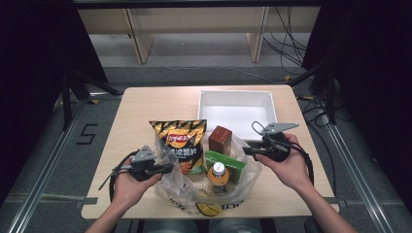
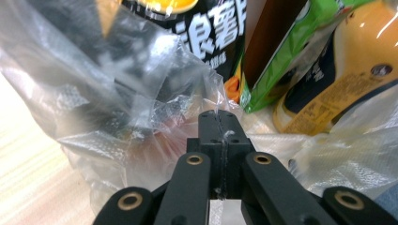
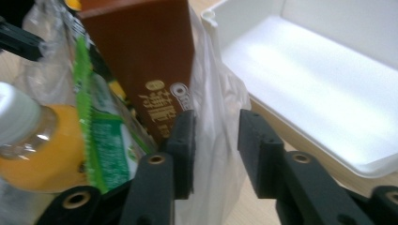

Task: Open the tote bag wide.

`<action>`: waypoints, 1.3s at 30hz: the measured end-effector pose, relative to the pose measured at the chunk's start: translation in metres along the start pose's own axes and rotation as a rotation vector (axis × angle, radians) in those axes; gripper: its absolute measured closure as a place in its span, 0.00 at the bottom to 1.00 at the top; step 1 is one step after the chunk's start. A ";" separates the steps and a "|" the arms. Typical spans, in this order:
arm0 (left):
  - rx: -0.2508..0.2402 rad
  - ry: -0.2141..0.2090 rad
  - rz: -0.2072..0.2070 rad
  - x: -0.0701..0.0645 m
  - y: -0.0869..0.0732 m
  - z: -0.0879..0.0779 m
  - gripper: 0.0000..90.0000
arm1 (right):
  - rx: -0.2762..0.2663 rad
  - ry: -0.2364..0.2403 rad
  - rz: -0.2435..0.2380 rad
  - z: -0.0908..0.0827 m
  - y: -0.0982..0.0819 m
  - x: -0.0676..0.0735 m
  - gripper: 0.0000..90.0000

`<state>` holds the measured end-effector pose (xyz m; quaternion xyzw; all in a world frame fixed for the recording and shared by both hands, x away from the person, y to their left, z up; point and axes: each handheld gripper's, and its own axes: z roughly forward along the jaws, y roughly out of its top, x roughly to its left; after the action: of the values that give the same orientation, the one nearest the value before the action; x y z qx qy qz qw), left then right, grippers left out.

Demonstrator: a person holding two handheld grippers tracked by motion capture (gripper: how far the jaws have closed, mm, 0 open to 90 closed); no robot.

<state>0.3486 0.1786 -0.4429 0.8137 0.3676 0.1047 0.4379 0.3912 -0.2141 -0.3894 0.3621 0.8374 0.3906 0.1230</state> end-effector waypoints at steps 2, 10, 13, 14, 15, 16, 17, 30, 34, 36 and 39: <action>-0.008 -0.002 -0.020 0.000 -0.003 0.001 1.00 | 0.005 -0.009 0.002 0.004 -0.003 -0.003 0.89; 0.057 0.003 -0.017 0.005 -0.017 0.005 0.99 | 0.084 -0.025 0.000 0.015 -0.015 -0.006 1.00; 0.075 0.003 -0.023 0.007 -0.021 0.009 0.99 | 0.095 -0.024 -0.006 0.022 -0.021 -0.009 1.00; 0.081 0.009 -0.021 0.007 -0.021 0.010 0.99 | 0.093 -0.030 -0.001 0.024 -0.023 -0.009 1.00; 0.088 0.010 -0.023 0.008 -0.022 0.011 0.99 | 0.109 -0.024 0.011 0.025 -0.024 -0.010 1.00; 0.091 0.000 -0.027 0.008 -0.023 0.012 0.99 | 0.102 -0.030 0.000 0.028 -0.026 -0.012 1.00; 0.101 0.006 -0.019 0.008 -0.024 0.013 0.99 | 0.117 -0.026 0.005 0.028 -0.028 -0.013 1.00; 0.162 0.013 -0.046 0.019 -0.033 0.022 0.99 | 0.176 -0.037 0.038 0.044 -0.043 -0.028 1.00; 0.185 0.014 -0.038 0.022 -0.035 0.024 0.99 | 0.173 -0.044 0.056 0.048 -0.046 -0.029 1.00; 0.192 0.011 -0.038 0.023 -0.037 0.026 0.99 | 0.184 -0.047 0.062 0.048 -0.046 -0.029 1.00; 0.208 0.017 -0.038 0.024 -0.038 0.028 0.99 | 0.185 -0.045 0.066 0.049 -0.047 -0.030 1.00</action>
<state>0.3593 0.1906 -0.4932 0.8466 0.3957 0.0645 0.3500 0.4122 -0.2275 -0.4589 0.4082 0.8544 0.3071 0.0949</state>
